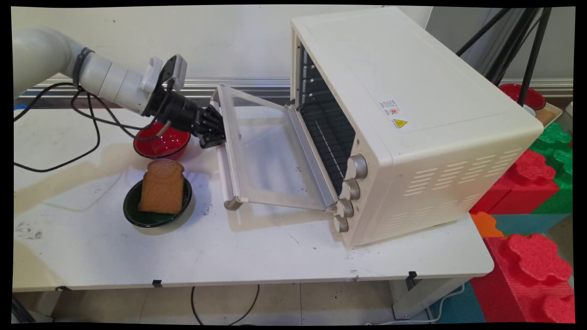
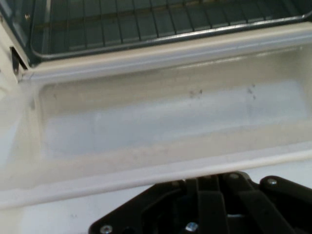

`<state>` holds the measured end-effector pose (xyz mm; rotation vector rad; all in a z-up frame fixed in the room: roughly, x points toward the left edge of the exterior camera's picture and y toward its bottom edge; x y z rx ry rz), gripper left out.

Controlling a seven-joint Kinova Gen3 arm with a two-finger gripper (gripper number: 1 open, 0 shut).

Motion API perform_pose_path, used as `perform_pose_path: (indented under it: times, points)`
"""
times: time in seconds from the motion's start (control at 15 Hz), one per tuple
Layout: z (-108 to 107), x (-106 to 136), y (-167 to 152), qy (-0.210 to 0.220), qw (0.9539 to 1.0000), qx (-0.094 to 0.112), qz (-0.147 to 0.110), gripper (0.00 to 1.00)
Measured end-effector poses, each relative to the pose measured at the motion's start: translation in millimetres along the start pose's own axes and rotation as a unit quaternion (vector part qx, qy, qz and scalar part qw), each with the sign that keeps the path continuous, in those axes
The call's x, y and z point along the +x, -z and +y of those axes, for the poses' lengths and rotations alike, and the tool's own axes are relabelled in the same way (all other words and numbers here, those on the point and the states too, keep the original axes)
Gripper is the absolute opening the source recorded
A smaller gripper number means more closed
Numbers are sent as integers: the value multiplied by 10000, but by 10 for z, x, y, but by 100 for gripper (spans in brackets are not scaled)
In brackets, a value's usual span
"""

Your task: Open the oven

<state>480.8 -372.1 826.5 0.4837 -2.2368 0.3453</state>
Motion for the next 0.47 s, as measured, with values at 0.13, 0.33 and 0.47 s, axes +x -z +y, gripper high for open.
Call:
perform_pose_path:
  times: [0.13,0.33,0.47]
  points:
    - [4,-65,3,-11,10000,2,-51,0]
    - [11,-140,18,-29,9999,0,-98,0]
    - [23,-172,46,-32,9999,-9,-102,0]
